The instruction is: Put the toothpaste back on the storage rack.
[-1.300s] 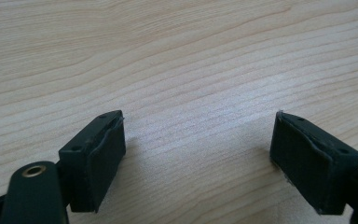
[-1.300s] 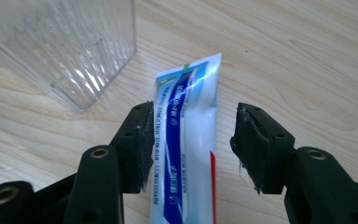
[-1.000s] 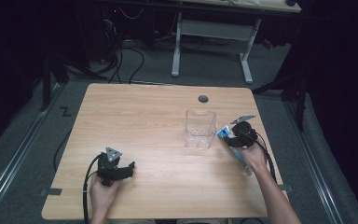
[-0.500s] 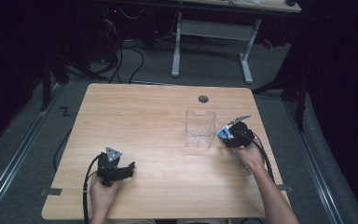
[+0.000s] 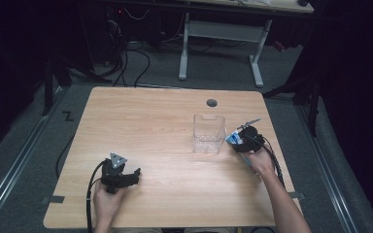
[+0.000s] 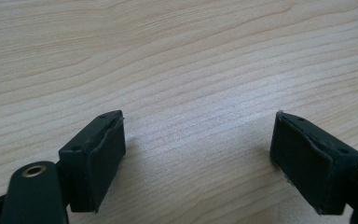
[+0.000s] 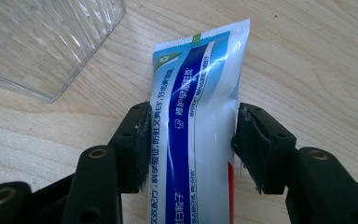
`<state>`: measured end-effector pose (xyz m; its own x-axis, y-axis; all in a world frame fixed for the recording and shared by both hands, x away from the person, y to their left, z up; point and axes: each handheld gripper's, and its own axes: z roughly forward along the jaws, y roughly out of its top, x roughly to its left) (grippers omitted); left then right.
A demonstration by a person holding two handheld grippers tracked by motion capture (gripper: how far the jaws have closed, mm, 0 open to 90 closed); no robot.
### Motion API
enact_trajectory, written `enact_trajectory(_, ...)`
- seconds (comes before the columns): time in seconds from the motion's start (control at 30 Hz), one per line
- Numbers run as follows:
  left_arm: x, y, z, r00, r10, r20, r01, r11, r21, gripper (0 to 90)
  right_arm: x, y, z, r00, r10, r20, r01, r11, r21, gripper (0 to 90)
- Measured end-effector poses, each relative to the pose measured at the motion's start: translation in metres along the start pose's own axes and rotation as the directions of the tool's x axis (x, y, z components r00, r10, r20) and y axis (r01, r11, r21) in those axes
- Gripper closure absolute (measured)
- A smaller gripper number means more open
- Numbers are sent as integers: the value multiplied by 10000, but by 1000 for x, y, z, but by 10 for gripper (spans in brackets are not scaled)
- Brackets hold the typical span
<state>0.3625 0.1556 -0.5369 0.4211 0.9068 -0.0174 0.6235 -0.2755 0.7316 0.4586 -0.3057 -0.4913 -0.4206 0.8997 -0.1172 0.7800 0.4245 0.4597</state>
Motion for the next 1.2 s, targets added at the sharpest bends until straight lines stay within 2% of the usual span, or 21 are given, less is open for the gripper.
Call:
enact_trajectory(0.27, 0, 0, 0, 10000, 2, 1, -2, 10000, -2, 184, -2, 5, 0, 9999, -2, -139, 8, 9991, 417, 483)
enact_trajectory(0.5, 0, 0, 0, 10000, -3, 2, 3, 10000, 0, 184, -5, 7, 1, 9986, 312, -420, -288, 9980, 563, 513)
enact_trajectory(0.6, 0, 0, 0, 10000, -2, 3, 2, 10000, 0, 184, -4, 8, 1, 9987, 314, -390, -287, 9974, 662, 529)
enact_trajectory(0.7, 0, 0, 0, 10000, 0, 1, 0, 10000, 0, 184, -3, 10, 0, 9988, 247, -421, -212, 9965, 815, 602)
enact_trajectory(0.77, 0, 0, 0, 10000, 3, 3, -3, 10000, 0, 184, -4, 11, -2, 9984, 411, -384, -375, 9953, 896, 644)
enact_trajectory(1.03, 0, 0, 0, 10000, 1, 4, -1, 10000, 1, 184, -5, 15, 1, 9990, 407, -206, -376, 9906, 1314, 662)
enact_trajectory(1.07, 0, 0, 0, 10000, -2, 3, 2, 10000, -1, 184, -5, 18, 1, 9989, 428, -181, -395, 9870, 1559, 668)
enact_trajectory(1.2, 0, 0, 0, 10000, 1, 2, -1, 10000, 1, 184, -8, 19, 1, 9980, 574, -250, -526, 9851, 1640, 680)
